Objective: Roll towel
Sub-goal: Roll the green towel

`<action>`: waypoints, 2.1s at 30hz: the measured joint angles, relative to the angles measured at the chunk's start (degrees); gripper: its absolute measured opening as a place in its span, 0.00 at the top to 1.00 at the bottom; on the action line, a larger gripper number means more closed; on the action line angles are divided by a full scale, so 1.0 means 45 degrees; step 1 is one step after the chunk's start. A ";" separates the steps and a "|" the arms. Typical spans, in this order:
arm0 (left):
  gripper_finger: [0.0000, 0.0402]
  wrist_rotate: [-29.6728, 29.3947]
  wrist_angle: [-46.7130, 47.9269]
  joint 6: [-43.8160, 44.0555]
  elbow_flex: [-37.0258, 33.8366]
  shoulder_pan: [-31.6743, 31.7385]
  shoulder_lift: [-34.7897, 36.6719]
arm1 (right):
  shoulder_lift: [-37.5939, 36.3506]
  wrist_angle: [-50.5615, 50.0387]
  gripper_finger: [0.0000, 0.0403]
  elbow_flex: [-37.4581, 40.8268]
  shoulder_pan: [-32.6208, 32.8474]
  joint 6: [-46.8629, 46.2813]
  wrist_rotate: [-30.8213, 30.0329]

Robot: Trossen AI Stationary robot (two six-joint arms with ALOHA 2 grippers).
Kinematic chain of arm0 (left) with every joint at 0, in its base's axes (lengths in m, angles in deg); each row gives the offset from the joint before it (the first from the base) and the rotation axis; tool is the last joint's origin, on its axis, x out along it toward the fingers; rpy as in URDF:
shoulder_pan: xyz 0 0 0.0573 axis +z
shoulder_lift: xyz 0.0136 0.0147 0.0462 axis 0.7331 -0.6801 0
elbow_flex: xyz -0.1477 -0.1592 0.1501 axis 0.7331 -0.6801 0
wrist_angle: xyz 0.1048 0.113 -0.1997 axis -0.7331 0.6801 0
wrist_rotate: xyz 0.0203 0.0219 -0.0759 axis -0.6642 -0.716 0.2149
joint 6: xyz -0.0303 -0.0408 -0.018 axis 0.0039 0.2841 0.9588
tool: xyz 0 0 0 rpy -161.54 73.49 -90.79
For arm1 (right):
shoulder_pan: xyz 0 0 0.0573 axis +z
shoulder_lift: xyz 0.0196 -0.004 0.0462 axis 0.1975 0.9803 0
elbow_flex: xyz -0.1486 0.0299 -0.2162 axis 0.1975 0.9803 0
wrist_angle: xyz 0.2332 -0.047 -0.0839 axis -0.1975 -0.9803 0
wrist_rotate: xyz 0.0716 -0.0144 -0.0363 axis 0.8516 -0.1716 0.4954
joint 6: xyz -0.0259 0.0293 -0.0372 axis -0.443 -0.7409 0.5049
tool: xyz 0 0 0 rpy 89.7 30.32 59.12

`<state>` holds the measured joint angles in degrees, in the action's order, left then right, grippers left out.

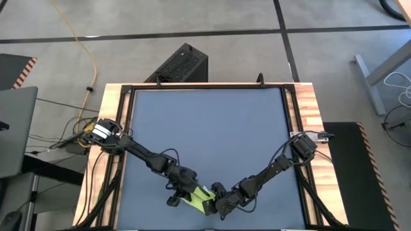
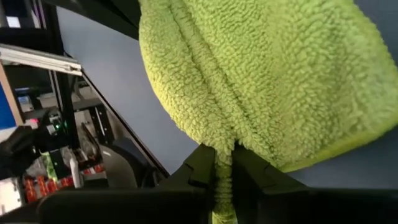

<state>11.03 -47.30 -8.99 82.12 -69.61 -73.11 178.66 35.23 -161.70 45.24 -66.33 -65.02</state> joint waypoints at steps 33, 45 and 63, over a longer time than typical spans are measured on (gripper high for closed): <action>1.00 0.0941 0.0663 0.1603 -0.0012 0.0211 0.0011 | -0.1991 -0.3562 0.40 0.0034 0.0878 0.1059 -0.0155; 1.00 0.2308 0.0744 0.3753 -0.0015 0.1096 0.0002 | -0.2830 -0.1817 0.42 -0.0010 0.1787 1.2691 -0.2757; 1.00 0.2690 0.1038 0.4610 0.0002 0.2083 0.0011 | -0.1716 -0.2327 0.42 -0.0175 0.1227 2.1006 -0.2267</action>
<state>23.14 -42.62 11.76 82.13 -60.23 -73.06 170.94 24.75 -162.49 50.77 28.19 -75.22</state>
